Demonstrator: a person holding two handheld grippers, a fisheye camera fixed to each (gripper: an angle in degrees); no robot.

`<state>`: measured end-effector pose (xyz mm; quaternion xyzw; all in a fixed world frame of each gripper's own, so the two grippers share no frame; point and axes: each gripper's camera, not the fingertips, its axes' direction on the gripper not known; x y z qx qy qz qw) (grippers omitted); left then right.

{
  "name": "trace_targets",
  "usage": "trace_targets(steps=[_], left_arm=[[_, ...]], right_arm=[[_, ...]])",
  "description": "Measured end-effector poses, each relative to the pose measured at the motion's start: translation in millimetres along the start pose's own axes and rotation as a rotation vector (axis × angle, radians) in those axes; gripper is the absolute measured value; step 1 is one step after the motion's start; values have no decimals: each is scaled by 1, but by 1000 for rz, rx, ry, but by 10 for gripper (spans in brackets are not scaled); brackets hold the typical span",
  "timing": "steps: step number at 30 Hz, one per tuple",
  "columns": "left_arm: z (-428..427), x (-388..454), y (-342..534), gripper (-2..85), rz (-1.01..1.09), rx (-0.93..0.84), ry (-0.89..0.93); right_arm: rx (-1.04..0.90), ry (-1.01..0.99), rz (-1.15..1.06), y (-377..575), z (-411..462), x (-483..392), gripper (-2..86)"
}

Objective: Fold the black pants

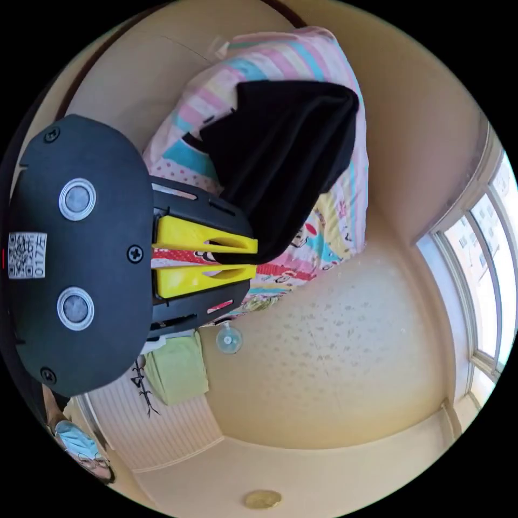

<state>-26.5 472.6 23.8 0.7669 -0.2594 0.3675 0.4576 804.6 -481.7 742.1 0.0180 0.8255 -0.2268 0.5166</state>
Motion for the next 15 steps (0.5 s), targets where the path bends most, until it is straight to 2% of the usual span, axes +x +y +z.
trace_targets(steps=[5, 8, 10, 12, 15], left_arm=[[93, 169, 45, 41, 295, -145, 87], [171, 255, 135, 44, 486, -298, 236], [234, 304, 231, 51, 672, -522, 322], [268, 317, 307, 52, 733, -655, 325], [294, 298, 414, 31, 744, -729, 121]], right_arm=[[29, 8, -7, 3, 1, -14, 6], [65, -37, 76, 9, -15, -13, 4], [98, -47, 113, 15, -41, -12, 4], [297, -58, 192, 41, -107, -6, 4], [543, 33, 216, 80, -181, 7, 6]])
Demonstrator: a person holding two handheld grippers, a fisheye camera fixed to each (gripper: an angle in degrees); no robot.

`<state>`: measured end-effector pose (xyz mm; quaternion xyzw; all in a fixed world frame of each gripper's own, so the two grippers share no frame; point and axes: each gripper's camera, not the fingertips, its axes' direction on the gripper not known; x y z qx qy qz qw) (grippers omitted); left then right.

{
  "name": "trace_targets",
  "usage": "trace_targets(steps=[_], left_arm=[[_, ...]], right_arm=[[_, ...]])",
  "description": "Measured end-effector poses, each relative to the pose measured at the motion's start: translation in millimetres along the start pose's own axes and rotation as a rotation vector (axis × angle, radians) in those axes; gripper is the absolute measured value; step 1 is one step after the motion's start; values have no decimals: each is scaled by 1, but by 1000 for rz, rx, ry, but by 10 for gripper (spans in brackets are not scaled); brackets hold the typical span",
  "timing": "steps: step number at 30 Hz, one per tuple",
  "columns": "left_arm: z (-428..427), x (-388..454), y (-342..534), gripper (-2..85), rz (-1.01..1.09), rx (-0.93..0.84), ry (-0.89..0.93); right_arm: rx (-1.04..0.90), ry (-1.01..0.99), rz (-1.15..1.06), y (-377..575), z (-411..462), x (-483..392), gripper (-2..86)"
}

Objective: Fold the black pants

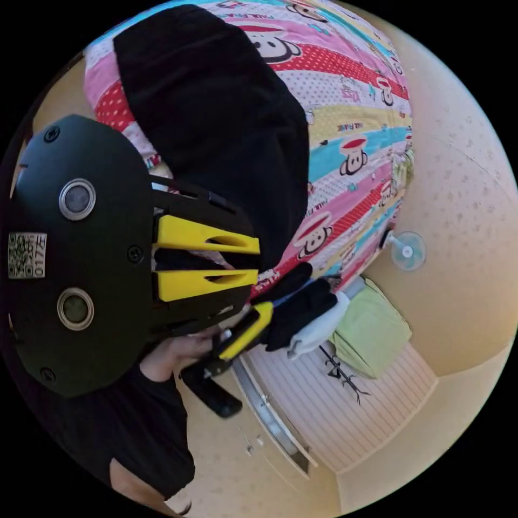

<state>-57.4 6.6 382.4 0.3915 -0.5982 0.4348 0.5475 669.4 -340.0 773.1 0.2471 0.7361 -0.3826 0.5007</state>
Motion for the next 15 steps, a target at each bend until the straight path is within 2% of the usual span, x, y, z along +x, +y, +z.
trace_targets(steps=[2, 4, 5, 7, 10, 15], left_arm=[[23, 15, 43, 14, -81, 46, -124], [30, 36, 89, 11, -168, 78, -308], [29, 41, 99, 12, -193, 76, -371], [24, 58, 128, 13, -270, 50, -623], [10, 59, 162, 15, -354, 30, -772], [-12, 36, 230, 21, -537, 89, -857]], right_arm=[[19, 55, -60, -5, -21, 11, 9], [-77, 61, -110, -11, -22, 24, 13], [-148, 13, -138, -13, -18, 31, 18], [-221, -95, -152, -13, -13, 37, 31], [-281, -221, -163, -14, -2, 18, 61], [-356, -456, -388, -15, 25, -116, 92]])
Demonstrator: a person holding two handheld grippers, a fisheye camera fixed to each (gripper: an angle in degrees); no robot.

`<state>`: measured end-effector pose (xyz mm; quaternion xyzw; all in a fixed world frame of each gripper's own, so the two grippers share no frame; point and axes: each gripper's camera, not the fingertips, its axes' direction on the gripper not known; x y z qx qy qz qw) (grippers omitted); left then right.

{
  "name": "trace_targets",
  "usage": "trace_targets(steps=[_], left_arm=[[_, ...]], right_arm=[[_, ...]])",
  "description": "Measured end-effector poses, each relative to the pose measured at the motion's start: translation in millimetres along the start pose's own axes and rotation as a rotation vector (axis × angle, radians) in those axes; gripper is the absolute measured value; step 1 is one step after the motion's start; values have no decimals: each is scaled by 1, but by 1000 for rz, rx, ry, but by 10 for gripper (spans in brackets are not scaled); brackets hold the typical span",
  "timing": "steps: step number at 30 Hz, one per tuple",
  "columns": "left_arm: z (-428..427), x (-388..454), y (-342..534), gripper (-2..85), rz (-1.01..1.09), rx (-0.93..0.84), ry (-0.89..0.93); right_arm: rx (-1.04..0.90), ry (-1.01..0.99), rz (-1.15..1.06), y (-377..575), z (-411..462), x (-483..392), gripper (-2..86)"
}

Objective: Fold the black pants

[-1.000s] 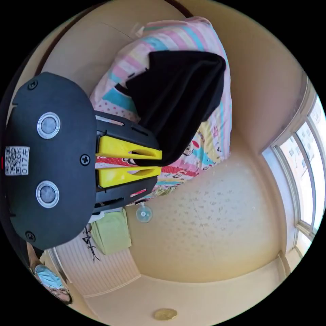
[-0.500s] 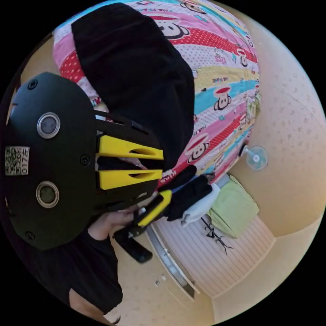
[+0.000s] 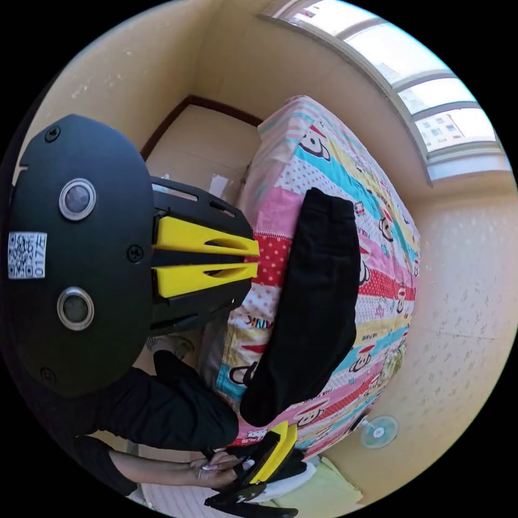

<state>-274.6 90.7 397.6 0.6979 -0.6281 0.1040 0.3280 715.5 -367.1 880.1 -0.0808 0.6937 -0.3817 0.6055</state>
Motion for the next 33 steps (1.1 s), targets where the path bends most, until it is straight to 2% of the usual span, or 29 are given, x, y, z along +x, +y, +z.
trace_targets(steps=[3, 7, 10, 12, 14, 18, 21, 23, 27, 30, 32, 33], left_arm=[[18, -34, 24, 27, -97, -31, 65], [36, -66, 52, 39, -182, -49, 170], [41, -80, 71, 45, -223, -34, 217], [46, -85, 82, 50, -241, -37, 251], [50, -87, 91, 57, -246, -50, 282], [46, -93, 112, 102, -244, 54, 352], [51, -98, 109, 130, -262, 103, 436], [56, -96, 104, 137, -271, 143, 427], [89, -86, 92, 172, -301, 162, 292], [111, -82, 97, 190, -334, 141, 325], [105, -78, 107, 176, -314, 229, 401], [91, -74, 116, 158, -279, 331, 446]], right_arm=[[-49, -111, -151, -52, 52, -69, 108], [-72, -114, -355, -117, 117, -158, 128], [-193, -125, -490, -161, 188, -222, 135], [-374, 32, -574, -169, 260, -260, 113], [-369, 152, -629, -163, 279, -273, 74], [-94, 120, -465, -175, 204, -262, 37], [24, 151, -371, -192, 145, -242, 30], [90, 180, -359, -203, 106, -235, 27], [264, 188, -278, -223, 4, -224, 23], [410, 190, -217, -222, -77, -219, 22], [493, 201, -206, -216, -127, -220, 22], [546, 221, -201, -211, -159, -221, 22]])
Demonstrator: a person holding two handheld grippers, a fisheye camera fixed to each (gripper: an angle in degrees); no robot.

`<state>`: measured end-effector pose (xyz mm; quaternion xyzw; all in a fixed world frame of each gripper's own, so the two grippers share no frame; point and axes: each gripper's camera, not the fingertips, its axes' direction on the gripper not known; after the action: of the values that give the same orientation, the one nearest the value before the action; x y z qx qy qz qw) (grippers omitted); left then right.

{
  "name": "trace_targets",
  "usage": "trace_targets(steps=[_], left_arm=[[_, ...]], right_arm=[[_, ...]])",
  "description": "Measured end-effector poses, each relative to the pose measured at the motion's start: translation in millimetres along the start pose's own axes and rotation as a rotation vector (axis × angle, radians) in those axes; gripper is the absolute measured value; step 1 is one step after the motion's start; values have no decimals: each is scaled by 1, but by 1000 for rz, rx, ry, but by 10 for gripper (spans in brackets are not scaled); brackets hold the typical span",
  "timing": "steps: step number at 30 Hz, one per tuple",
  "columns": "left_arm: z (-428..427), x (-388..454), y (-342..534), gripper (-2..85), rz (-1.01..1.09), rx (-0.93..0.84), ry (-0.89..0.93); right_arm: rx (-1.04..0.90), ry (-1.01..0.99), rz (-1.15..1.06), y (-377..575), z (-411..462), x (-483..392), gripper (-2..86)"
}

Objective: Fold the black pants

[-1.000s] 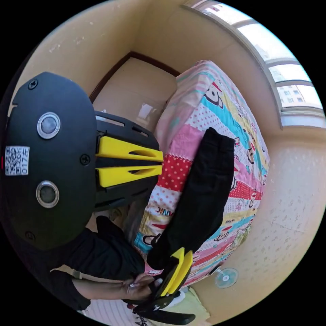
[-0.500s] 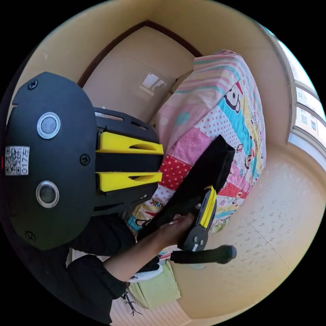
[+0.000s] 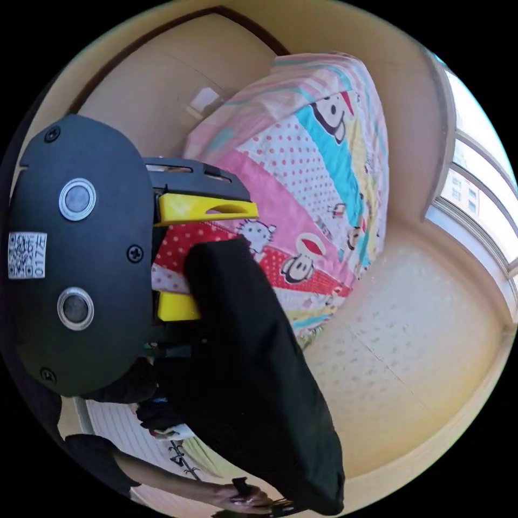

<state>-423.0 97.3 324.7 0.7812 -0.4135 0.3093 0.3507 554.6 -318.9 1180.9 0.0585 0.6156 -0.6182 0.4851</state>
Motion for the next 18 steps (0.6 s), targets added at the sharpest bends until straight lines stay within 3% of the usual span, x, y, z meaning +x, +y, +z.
trace_targets(steps=[3, 7, 15, 18], left_arm=[[-50, 42, 18, 72, 217, 247, 184], [-150, 104, 17, 18, 306, 480, 337], [-361, 216, -34, 5, 450, 862, 560], [-422, 257, -50, 5, 509, 965, 532]], right_arm=[[121, 60, 12, -27, -71, 15, 21], [266, 160, 53, -60, -156, 41, 20], [597, 292, 50, -153, -340, 88, 20], [629, 316, 17, -201, -382, 99, 22]])
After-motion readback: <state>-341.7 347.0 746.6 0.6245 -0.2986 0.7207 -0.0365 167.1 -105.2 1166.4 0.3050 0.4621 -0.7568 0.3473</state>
